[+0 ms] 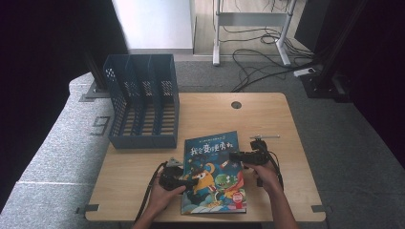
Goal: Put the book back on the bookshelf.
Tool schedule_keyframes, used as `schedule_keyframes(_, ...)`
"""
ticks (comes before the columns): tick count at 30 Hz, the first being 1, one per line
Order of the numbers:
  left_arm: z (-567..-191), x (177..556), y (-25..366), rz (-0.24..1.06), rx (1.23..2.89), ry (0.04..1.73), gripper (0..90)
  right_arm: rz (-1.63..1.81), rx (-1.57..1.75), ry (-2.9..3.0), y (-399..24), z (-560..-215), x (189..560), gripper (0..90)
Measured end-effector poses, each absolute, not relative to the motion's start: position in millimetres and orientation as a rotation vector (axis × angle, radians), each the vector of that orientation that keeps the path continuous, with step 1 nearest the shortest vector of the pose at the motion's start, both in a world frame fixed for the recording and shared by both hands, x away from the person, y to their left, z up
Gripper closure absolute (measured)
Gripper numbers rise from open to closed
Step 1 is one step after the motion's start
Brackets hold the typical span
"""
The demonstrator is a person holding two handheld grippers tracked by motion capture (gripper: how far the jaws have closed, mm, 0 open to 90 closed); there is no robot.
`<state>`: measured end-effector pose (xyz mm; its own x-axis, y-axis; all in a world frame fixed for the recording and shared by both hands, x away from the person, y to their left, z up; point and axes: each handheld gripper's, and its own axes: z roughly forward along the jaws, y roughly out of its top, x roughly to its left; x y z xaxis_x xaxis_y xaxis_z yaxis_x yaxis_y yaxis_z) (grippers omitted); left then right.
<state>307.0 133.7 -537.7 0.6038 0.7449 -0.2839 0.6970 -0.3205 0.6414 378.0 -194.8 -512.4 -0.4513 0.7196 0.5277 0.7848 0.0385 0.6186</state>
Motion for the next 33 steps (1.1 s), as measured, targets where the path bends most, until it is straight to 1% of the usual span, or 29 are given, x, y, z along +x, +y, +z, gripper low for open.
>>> schedule_keyframes(5,-538,291,137,0.079,2.094,1.111,16.0,-1.394,-1.606,-2.207,-196,-513,379,58.8)
schedule_keyframes(11,-539,282,136,0.078,2.108,1.090,15.1,-1.392,-1.606,-2.203,-196,-514,379,58.9)
schedule_keyframes(16,-541,270,142,0.105,2.106,1.057,14.8,-1.400,-1.608,-2.191,-196,-515,379,59.5)
schedule_keyframes(21,-541,267,141,0.108,2.107,1.055,14.4,-1.411,-1.610,-2.176,-197,-515,380,60.4)
schedule_keyframes(27,-541,264,136,0.110,2.127,1.040,11.5,-1.402,-1.625,-2.168,-197,-517,381,60.6)
schedule_keyframes(33,-541,262,136,0.109,2.132,1.038,11.2,-1.400,-1.630,-2.167,-198,-518,381,60.6)
